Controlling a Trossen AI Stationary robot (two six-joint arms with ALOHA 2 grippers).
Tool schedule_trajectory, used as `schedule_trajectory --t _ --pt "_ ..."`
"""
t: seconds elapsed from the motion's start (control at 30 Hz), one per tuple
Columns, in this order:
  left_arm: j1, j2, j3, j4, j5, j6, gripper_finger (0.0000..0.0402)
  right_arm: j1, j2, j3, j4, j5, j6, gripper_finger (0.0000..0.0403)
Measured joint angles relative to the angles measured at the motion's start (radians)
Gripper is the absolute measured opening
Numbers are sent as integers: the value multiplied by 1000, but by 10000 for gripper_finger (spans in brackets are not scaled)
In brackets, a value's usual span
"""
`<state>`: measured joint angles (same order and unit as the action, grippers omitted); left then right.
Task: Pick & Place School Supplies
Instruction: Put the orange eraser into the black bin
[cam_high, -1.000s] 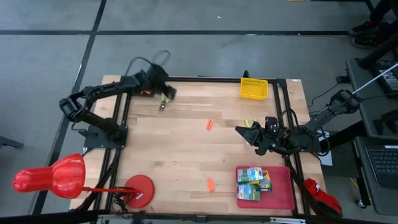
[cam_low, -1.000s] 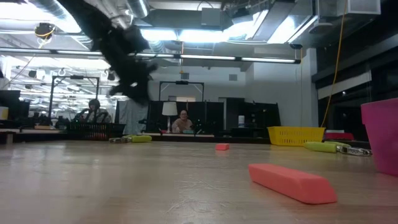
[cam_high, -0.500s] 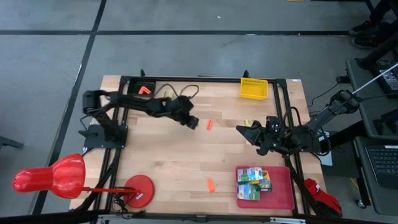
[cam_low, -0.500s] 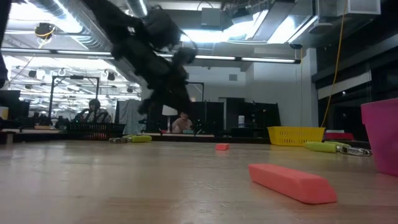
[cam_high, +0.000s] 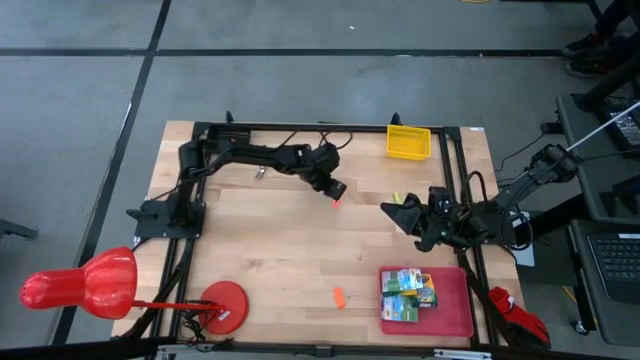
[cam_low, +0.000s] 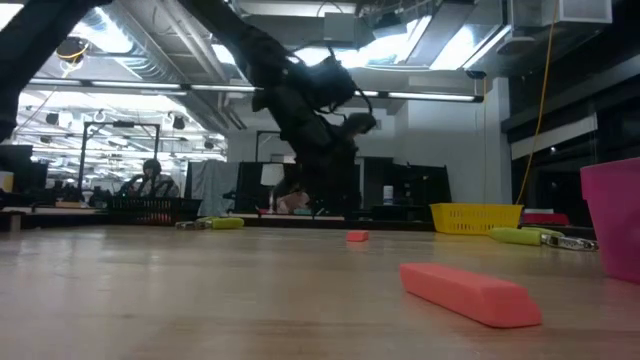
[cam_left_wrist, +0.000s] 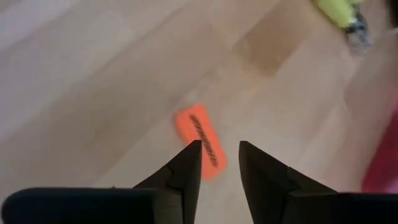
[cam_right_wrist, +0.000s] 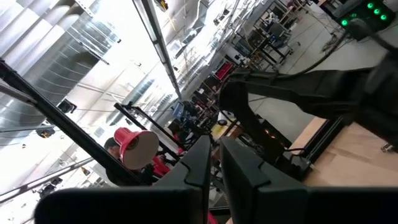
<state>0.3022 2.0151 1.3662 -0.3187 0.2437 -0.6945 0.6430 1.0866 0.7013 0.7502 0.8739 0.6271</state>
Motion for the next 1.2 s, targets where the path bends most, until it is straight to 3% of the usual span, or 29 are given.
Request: schedule_trajectory --t 0.3,1.2 --pt "0 66 35 -28 17 0 96 0 0 0 6 -4 -10 40" --pt "-26 80 36 3 8 -11 86 0 0 0 5 -4 -25 39"
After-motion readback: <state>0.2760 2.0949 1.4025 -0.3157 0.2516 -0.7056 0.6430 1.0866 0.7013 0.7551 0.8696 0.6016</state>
